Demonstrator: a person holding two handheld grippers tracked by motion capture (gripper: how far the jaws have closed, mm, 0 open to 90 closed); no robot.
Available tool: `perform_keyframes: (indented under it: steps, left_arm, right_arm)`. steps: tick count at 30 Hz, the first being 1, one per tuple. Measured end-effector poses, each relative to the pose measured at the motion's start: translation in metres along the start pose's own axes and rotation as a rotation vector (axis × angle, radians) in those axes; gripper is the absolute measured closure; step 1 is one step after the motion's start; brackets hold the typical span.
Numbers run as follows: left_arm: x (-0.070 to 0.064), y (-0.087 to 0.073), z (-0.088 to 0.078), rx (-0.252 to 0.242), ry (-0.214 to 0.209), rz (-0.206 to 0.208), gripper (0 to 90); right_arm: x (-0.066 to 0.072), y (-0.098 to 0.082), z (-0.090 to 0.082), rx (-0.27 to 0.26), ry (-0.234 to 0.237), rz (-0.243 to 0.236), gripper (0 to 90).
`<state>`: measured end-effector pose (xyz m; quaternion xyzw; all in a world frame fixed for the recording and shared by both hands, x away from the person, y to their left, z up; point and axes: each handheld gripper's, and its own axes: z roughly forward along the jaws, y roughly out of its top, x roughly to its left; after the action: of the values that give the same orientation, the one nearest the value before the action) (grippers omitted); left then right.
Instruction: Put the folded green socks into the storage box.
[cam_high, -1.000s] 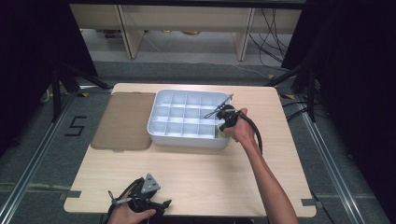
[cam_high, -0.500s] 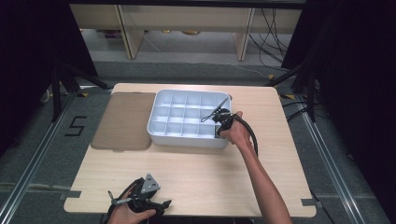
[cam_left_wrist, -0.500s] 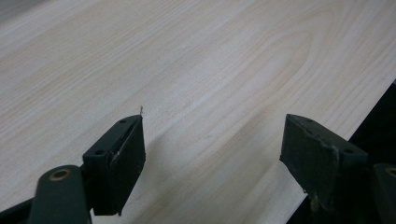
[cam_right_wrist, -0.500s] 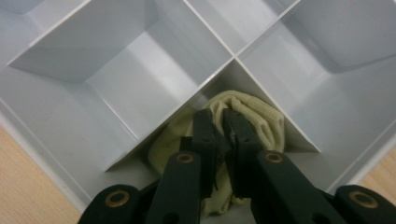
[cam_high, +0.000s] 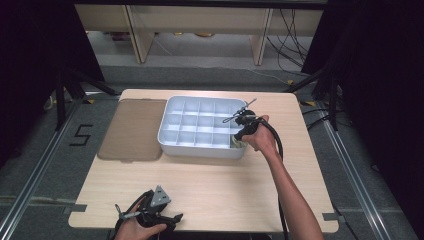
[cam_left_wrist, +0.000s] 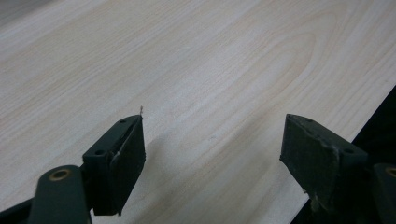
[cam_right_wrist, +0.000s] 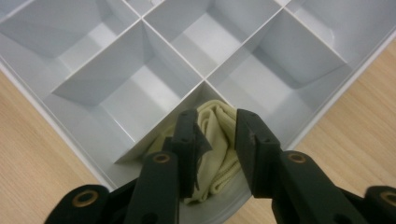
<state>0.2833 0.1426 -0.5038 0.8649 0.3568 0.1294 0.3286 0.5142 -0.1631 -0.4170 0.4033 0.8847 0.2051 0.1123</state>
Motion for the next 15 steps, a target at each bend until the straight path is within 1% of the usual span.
perform_keyframes:
  steps: [1, 2, 3, 4, 5, 6, 8, 9, 10, 13, 14, 15]
  left_arm:
    - [0.000, 0.000, 0.000, -0.001, -0.005, -0.003, 21.1]
    - [0.000, 0.000, 0.000, 0.000, -0.007, -0.003, 21.1]
    - [0.001, 0.000, 0.001, -0.005, -0.010, 0.016, 21.1]
    - [0.001, 0.000, 0.000, -0.004, -0.019, 0.010, 21.1]
    - [0.000, -0.001, 0.001, -0.001, -0.020, -0.020, 21.1]
    - [0.000, -0.001, 0.001, 0.000, -0.015, -0.021, 21.1]
    - [0.000, -0.001, 0.001, 0.000, -0.014, -0.021, 21.1]
    - [0.000, -0.001, 0.001, -0.001, -0.014, -0.022, 21.1]
    - [0.000, -0.001, 0.001, -0.002, -0.012, -0.020, 21.1]
    - [0.000, -0.001, 0.001, -0.002, -0.014, -0.021, 21.1]
    - [-0.001, -0.001, 0.001, -0.001, -0.013, -0.028, 21.1]
    - [-0.001, -0.001, 0.001, -0.002, -0.013, -0.029, 21.1]
  right_arm:
    - [-0.001, -0.001, -0.001, -0.016, 0.005, 0.000, 69.6]
    - [-0.001, -0.001, -0.003, -0.020, 0.012, 0.009, 69.0]
    - [-0.003, -0.002, -0.004, -0.037, 0.006, -0.012, 67.9]
    - [-0.002, -0.002, -0.005, -0.045, 0.006, 0.001, 67.8]
    - [-0.002, -0.002, -0.007, -0.038, 0.009, 0.007, 67.1]
    - [-0.002, -0.002, -0.009, -0.045, 0.010, 0.013, 65.5]
    - [-0.003, -0.003, -0.012, -0.050, 0.003, 0.007, 63.8]
    - [-0.002, -0.003, -0.014, -0.053, 0.006, 0.023, 62.5]
    - [-0.003, -0.003, -0.015, -0.064, 0.012, 0.016, 62.0]
    - [-0.003, -0.004, -0.019, -0.083, 0.020, 0.040, 59.0]
    - [-0.004, -0.005, -0.020, -0.099, 0.009, 0.037, 58.7]
    - [-0.005, -0.005, -0.020, -0.100, 0.017, 0.034, 58.2]
